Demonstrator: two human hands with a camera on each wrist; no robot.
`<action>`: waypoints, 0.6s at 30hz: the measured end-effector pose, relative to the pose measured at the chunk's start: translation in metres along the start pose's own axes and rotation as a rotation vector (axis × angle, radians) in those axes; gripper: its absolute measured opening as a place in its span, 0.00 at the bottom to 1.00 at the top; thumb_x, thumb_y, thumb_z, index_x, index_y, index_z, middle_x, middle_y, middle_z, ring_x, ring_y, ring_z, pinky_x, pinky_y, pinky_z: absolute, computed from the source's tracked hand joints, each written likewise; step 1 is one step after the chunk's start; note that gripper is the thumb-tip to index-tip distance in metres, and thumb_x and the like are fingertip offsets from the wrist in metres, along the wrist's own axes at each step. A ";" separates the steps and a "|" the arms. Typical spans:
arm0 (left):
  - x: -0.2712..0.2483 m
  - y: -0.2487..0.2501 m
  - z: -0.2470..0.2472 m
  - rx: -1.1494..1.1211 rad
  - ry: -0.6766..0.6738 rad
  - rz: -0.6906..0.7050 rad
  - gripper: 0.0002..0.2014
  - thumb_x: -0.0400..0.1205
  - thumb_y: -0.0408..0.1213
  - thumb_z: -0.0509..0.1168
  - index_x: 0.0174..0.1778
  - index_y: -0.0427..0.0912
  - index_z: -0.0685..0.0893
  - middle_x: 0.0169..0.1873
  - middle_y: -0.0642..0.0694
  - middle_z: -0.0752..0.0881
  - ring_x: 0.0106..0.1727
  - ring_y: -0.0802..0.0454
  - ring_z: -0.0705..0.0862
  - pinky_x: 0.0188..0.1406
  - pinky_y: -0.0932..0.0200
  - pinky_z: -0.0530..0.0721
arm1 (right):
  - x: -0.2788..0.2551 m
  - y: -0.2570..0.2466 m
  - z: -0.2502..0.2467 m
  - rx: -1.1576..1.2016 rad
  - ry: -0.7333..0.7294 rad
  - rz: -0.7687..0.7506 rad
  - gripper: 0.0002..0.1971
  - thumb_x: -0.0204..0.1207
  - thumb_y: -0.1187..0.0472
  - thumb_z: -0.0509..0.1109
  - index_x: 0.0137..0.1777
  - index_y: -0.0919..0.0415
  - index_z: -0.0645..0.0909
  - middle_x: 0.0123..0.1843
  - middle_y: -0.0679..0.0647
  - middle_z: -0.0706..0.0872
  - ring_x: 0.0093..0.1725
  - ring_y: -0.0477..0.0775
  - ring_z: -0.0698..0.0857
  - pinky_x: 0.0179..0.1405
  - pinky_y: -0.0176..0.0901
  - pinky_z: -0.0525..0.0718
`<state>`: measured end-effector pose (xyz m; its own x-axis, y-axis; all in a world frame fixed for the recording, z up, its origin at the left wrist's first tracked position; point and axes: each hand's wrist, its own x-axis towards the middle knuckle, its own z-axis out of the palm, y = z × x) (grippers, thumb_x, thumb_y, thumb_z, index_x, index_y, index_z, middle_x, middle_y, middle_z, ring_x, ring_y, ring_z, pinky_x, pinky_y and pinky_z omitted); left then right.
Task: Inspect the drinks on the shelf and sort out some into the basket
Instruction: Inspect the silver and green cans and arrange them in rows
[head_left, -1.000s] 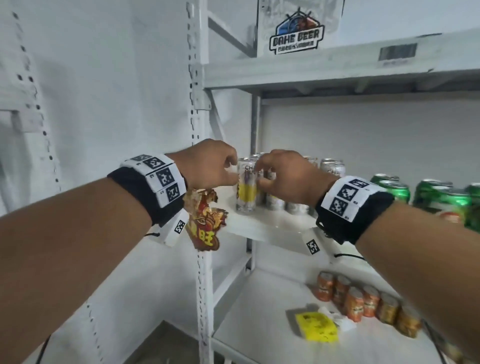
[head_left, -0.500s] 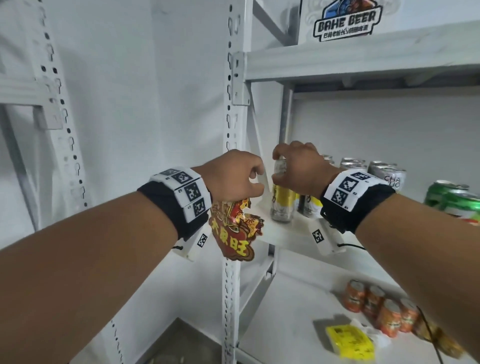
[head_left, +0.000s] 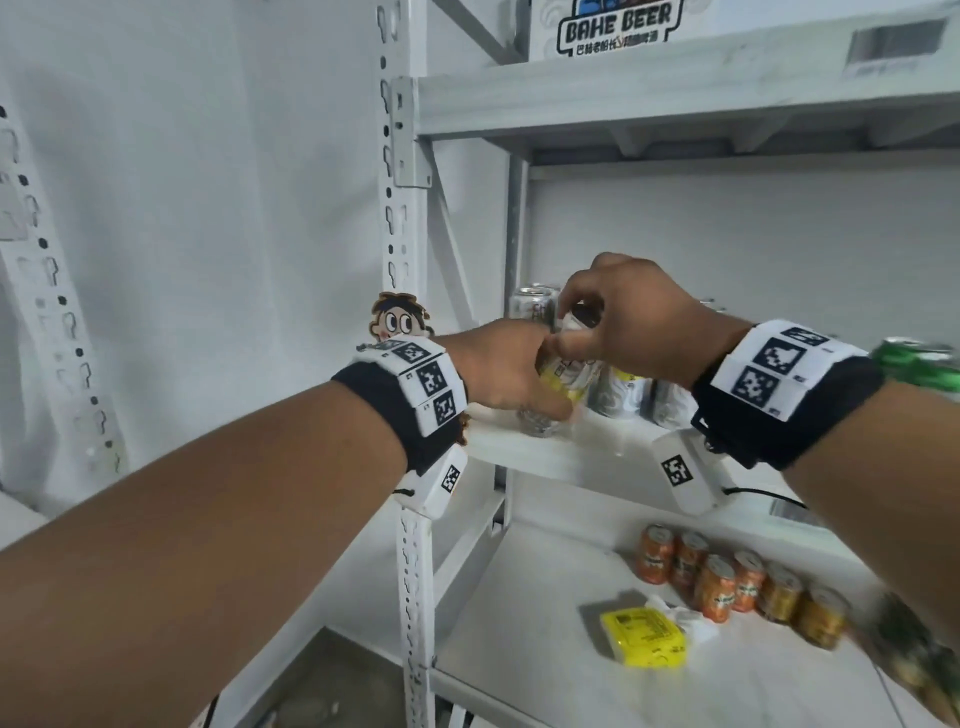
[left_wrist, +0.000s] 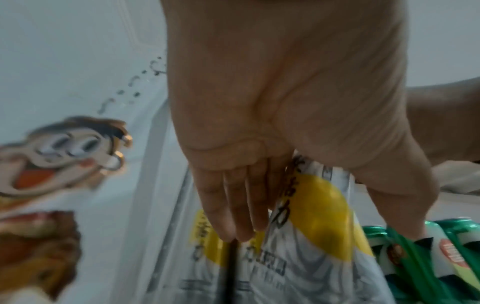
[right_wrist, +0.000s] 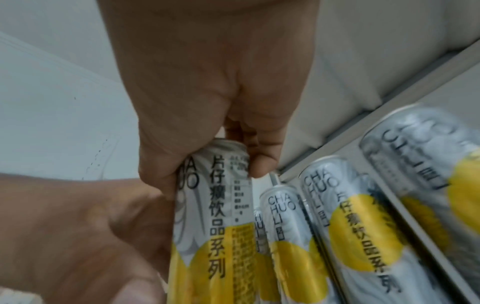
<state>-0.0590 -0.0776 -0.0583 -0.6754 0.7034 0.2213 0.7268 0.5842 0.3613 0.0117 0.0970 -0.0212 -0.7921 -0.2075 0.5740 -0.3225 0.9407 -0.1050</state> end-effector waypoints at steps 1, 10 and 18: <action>0.006 0.010 0.009 -0.066 -0.012 0.027 0.20 0.75 0.53 0.85 0.58 0.52 0.90 0.49 0.57 0.94 0.52 0.57 0.92 0.55 0.58 0.89 | -0.010 0.004 -0.008 0.013 0.009 0.011 0.15 0.67 0.44 0.84 0.50 0.49 0.90 0.48 0.49 0.80 0.42 0.43 0.80 0.42 0.34 0.76; 0.051 0.082 0.071 -0.539 0.017 0.142 0.25 0.74 0.38 0.88 0.66 0.46 0.91 0.57 0.52 0.96 0.61 0.55 0.95 0.71 0.46 0.91 | -0.083 0.058 -0.056 0.195 0.151 0.192 0.16 0.75 0.46 0.82 0.58 0.52 0.88 0.47 0.46 0.90 0.45 0.46 0.87 0.43 0.36 0.83; 0.077 0.123 0.119 -0.695 0.003 0.180 0.16 0.70 0.46 0.86 0.51 0.46 0.94 0.48 0.47 0.98 0.54 0.48 0.97 0.60 0.47 0.93 | -0.138 0.114 -0.038 0.535 0.210 0.475 0.28 0.71 0.46 0.83 0.69 0.52 0.80 0.53 0.51 0.92 0.50 0.51 0.92 0.51 0.53 0.92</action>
<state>-0.0061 0.0967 -0.1048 -0.5535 0.7628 0.3342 0.5803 0.0654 0.8118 0.1043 0.2435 -0.0814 -0.8106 0.2949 0.5058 -0.2209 0.6460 -0.7307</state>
